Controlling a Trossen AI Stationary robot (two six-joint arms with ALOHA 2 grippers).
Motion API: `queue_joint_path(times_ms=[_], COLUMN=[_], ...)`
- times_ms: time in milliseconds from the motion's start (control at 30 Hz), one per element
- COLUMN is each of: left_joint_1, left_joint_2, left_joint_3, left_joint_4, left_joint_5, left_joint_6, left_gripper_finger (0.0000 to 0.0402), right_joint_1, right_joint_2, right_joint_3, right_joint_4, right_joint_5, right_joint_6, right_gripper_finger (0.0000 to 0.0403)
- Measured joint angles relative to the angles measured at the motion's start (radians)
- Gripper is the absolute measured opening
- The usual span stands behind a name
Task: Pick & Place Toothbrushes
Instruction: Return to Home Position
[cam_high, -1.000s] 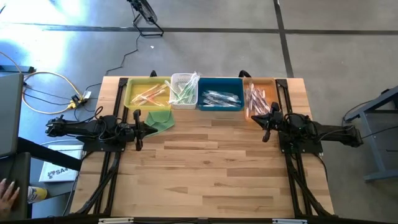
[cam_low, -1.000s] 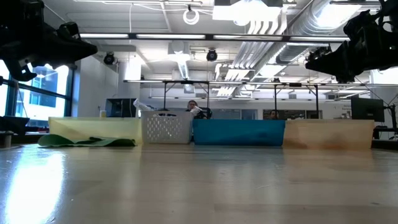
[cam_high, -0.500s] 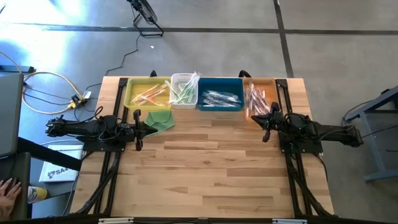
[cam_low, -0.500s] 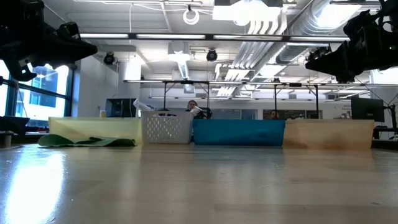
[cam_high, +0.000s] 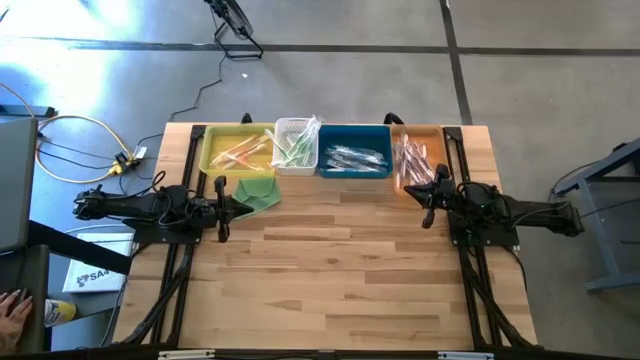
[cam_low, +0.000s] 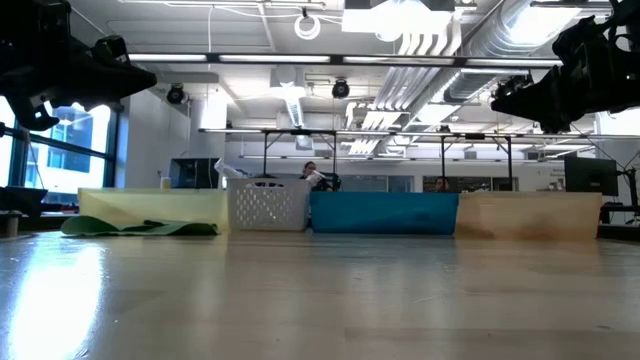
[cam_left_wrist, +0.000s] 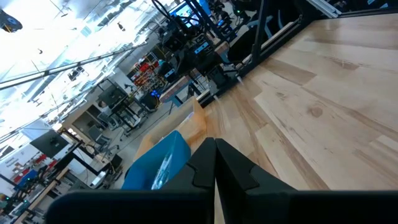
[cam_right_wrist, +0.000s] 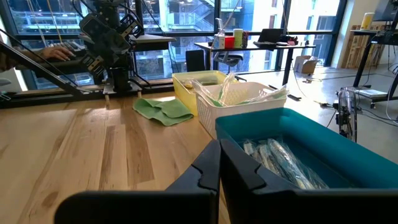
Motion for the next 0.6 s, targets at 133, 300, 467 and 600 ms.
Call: queue_joint_path(times_ms=[133, 300, 467, 600], left_joint_1=[0.000, 0.000, 0.000, 0.000], left_joint_2=[0.000, 0.000, 0.000, 0.000], left_joint_3=[0.000, 0.000, 0.000, 0.000], left_joint_4=[0.000, 0.000, 0.000, 0.000], left_joint_5=[0.000, 0.000, 0.000, 0.000], left_joint_6=[0.000, 0.000, 0.000, 0.000], left_gripper_finger=[0.0000, 0.0000, 0.0000, 0.0000], right_joint_1=[0.000, 0.000, 0.000, 0.000], right_joint_2=[0.000, 0.000, 0.000, 0.000], right_joint_3=[0.000, 0.000, 0.000, 0.000], right_joint_4=[0.000, 0.000, 0.000, 0.000], right_joint_5=[0.000, 0.000, 0.000, 0.000], right_joint_6=[0.000, 0.000, 0.000, 0.000], right_gripper_finger=[0.0002, 0.0002, 0.0002, 0.0002])
